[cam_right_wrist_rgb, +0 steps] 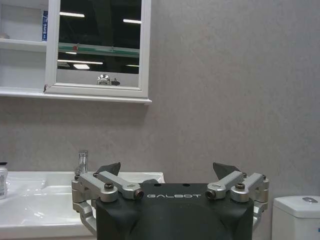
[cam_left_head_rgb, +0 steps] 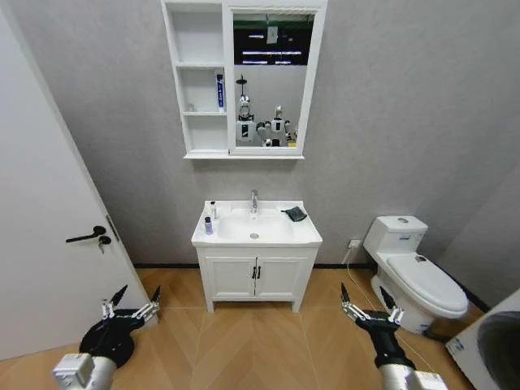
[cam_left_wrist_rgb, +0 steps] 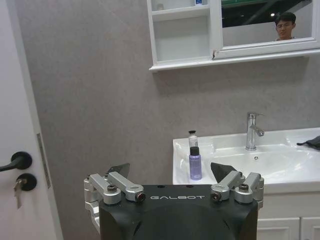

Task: Move facial cleanser and shampoo from washbasin to cabinet, then wipe washbasin with towel.

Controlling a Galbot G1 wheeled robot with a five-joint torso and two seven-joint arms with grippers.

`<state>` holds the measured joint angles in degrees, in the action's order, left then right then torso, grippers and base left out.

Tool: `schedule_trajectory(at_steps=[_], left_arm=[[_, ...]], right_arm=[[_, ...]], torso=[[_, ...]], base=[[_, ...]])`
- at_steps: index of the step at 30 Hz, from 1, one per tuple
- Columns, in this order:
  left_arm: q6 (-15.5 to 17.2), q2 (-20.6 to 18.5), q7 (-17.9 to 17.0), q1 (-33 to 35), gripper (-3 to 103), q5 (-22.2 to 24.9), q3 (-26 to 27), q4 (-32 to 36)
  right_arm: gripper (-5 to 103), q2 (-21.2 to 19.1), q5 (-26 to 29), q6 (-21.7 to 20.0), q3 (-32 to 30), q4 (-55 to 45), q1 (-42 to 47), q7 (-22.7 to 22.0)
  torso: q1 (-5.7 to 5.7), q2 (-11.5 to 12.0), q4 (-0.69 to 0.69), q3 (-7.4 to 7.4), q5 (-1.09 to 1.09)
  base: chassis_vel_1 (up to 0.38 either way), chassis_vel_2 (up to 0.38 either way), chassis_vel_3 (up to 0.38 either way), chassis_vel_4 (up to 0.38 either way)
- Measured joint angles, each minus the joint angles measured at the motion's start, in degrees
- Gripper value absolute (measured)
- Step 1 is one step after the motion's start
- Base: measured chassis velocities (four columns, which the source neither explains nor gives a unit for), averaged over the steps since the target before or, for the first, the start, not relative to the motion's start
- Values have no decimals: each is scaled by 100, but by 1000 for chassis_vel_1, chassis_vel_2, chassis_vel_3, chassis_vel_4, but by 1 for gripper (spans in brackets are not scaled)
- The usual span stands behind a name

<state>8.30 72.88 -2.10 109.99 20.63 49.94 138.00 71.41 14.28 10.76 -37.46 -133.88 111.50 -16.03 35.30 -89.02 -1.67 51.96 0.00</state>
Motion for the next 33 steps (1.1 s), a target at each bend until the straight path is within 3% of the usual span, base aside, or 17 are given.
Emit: schedule_trajectory(at_steps=[23, 29, 33], left_arm=[[-67, 65, 98, 2, 89, -219, -235, -200], [-179, -212, 281, -125, 93, -361, -647, -615], [-161, -552, 360, -586, 93, -181, -1228, -1218]], right_arm=[[100, 56, -9, 460, 104, 12, -40, 604], [100, 94, -188, 461, 164, 173, -35, 574], [100, 125, -252, 421, 175, 398, -17, 533]], torso=[[1, -1, 1, 0, 1], [-1, 0, -2, -1, -2], [-10, -4, 3, -3, 0]], base=[[-309, 304, 304, -309], [-75, 66, 22, -20], [65, -25, -46, 31]])
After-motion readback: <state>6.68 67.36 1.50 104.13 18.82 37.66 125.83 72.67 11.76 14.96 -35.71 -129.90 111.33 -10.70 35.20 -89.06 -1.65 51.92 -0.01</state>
